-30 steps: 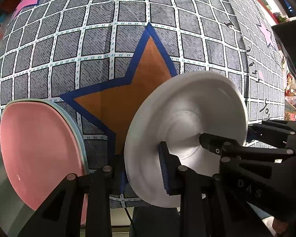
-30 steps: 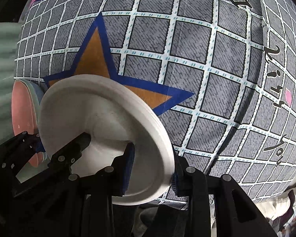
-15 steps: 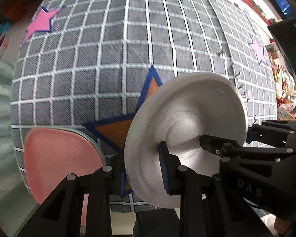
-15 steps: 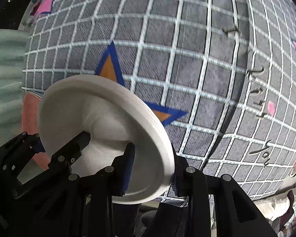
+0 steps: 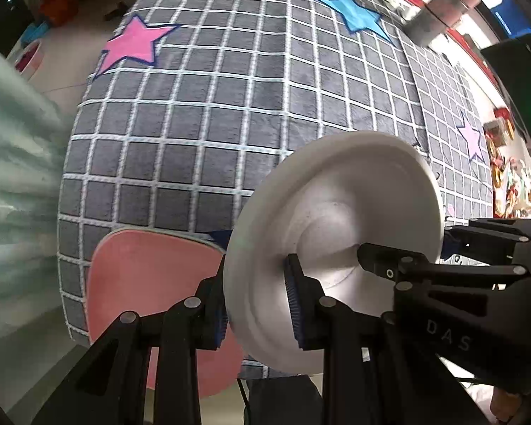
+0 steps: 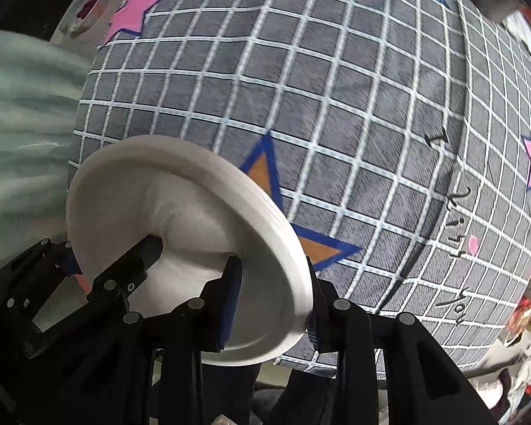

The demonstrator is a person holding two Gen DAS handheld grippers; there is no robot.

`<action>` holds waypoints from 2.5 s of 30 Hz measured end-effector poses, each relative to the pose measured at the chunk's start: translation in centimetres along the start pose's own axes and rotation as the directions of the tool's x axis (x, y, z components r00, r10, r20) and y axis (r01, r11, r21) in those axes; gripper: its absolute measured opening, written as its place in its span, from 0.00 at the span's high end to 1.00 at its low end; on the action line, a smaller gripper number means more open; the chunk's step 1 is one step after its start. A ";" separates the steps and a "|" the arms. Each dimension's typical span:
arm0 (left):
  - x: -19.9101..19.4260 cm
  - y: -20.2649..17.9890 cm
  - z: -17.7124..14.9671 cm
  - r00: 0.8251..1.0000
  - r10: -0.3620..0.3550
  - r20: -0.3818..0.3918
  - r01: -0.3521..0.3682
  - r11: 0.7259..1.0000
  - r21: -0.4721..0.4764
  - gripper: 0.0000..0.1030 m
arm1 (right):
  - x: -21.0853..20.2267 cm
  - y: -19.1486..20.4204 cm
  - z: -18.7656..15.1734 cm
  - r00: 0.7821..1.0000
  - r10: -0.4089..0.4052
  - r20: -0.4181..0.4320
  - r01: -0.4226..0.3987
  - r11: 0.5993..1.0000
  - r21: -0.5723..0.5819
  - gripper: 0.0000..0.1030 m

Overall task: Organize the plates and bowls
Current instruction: 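Lift the bowl stack with both grippers and carry it toward the pink plate, then lower the bowls onto the pink plate and open both grippers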

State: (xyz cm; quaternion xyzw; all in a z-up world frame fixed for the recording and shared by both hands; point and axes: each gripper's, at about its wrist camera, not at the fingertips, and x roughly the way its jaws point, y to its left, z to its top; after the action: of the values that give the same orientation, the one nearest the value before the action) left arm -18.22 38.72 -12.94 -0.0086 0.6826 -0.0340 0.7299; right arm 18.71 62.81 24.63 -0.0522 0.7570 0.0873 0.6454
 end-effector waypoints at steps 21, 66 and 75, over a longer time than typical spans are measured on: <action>-1.3 7.2 -5.2 0.997 0.082 -0.012 -0.083 0.973 -0.217 0.71 | 4.3 14.6 0.2 0.998 0.010 -0.060 -0.025 0.967 -0.253 0.65; -1.7 6.1 -8.1 0.981 0.196 0.007 -0.191 0.960 -0.207 0.00 | 4.9 16.2 -0.6 0.999 0.011 0.030 -0.002 0.963 -0.270 0.00; -2.0 5.8 -8.3 0.980 0.198 0.001 -0.194 0.960 -0.203 0.00 | 4.1 16.5 -0.6 1.000 0.014 0.021 -0.008 0.962 -0.272 0.00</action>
State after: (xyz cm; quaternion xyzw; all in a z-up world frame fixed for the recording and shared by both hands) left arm -26.45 44.92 -11.84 -0.0154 0.6720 0.1081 0.7324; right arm 14.29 78.98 21.73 -0.1350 0.7308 0.1945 0.6402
